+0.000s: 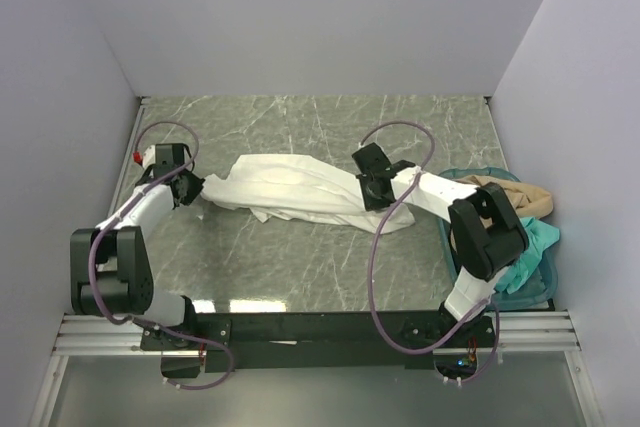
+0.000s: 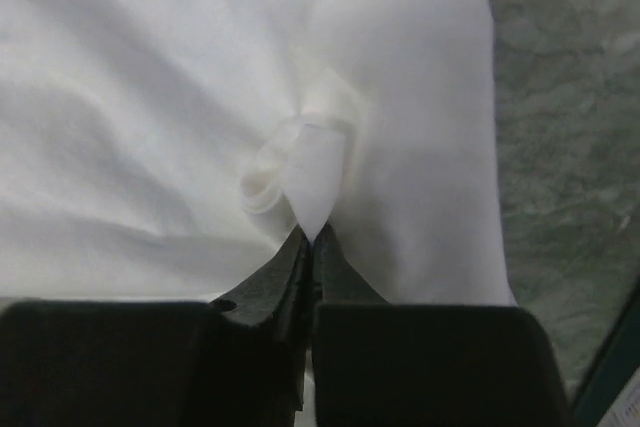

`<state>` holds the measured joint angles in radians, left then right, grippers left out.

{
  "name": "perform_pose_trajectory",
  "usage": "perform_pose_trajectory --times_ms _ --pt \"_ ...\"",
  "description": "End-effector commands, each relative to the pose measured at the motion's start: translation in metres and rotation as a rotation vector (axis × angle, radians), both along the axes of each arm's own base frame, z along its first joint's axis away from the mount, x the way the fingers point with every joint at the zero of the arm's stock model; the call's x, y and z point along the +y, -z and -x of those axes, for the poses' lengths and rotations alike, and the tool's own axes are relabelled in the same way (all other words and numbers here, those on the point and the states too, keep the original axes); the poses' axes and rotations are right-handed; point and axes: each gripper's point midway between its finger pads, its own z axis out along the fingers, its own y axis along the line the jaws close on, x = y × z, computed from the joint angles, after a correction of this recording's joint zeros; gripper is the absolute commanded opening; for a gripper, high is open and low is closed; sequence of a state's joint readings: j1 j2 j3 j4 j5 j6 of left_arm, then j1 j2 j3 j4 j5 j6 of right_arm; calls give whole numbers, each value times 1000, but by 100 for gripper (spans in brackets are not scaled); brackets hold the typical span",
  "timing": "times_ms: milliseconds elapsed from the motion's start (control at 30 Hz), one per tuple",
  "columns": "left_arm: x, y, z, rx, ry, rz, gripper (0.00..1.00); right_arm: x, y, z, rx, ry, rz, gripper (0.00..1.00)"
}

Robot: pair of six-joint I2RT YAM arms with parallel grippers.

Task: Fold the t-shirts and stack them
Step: Flatten the tshirt out

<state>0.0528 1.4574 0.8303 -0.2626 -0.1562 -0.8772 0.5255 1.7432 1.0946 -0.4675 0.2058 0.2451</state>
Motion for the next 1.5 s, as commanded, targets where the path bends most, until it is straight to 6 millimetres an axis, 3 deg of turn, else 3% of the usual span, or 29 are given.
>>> perform_pose_trajectory --times_ms 0,67,100,167,200,267,300,367,433,467,600,667,700,800,1000,1100,1167,1267,1300,1367,1400,1433,1467 --pt "3 -31 -2 -77 -5 -23 1 -13 -36 -1 -102 69 3 0" --pt "2 -47 -3 -111 -14 -15 1 -13 -72 -4 -194 74 -28 0" --pt "-1 -65 -2 -160 -13 -16 1 -13 -98 -4 -250 83 -62 0" --pt "-3 -89 -1 -211 -26 -15 1 -15 -125 -2 -311 94 -94 0" --pt "-5 -112 3 -270 -26 -16 1 -17 -151 1 -365 108 -131 0" --pt "-2 -144 9 -332 -50 -25 1 -22 -179 5 -430 126 -165 0" --pt "-1 -171 17 -401 -59 -29 1 -25 -207 10 -490 132 -206 0" --pt "4 -215 26 -502 -84 -46 1 -30 -235 18 -554 139 -249 0" --pt "10 -272 47 -638 -110 -64 1 -38 -275 33 -649 135 -318 0" --pt "11 -290 56 -683 -116 -72 1 -41 -288 39 -677 133 -340 0" --pt "18 -381 111 -903 -150 -97 1 -61 -360 79 -844 115 -460 0" --pt "21 -402 130 -946 -162 -120 1 -67 -382 94 -891 97 -499 0" --pt "22 -414 140 -977 -167 -129 1 -75 -401 108 -941 90 -531 0" --pt "28 -464 179 -1092 -194 -159 1 -84 -433 134 -1010 52 -588 0" --pt "33 -526 244 -1285 -235 -194 1 -94 -486 182 -1121 -52 -696 0" --pt "30 -545 256 -1347 -215 -205 1 -97 -506 196 -1173 -82 -727 0" --pt "30 -549 252 -1350 -208 -219 1 -97 -510 195 -1183 -81 -732 0" --pt "35 -546 222 -1299 -226 -245 1 -93 -500 171 -1152 -26 -692 0" --pt "40 -535 195 -1239 -242 -257 1 -90 -492 155 -1126 7 -662 0" --pt "45 -522 163 -1175 -259 -276 1 -94 -475 129 -1094 109 -587 0" --pt "47 -501 125 -1089 -255 -288 1 -87 -456 105 -1041 142 -532 0" --pt "51 -491 105 -1051 -272 -300 1 -92 -445 90 -1024 201 -477 0" --pt "53 -466 65 -962 -264 -313 1 -89 -426 73 -981 220 -438 0"
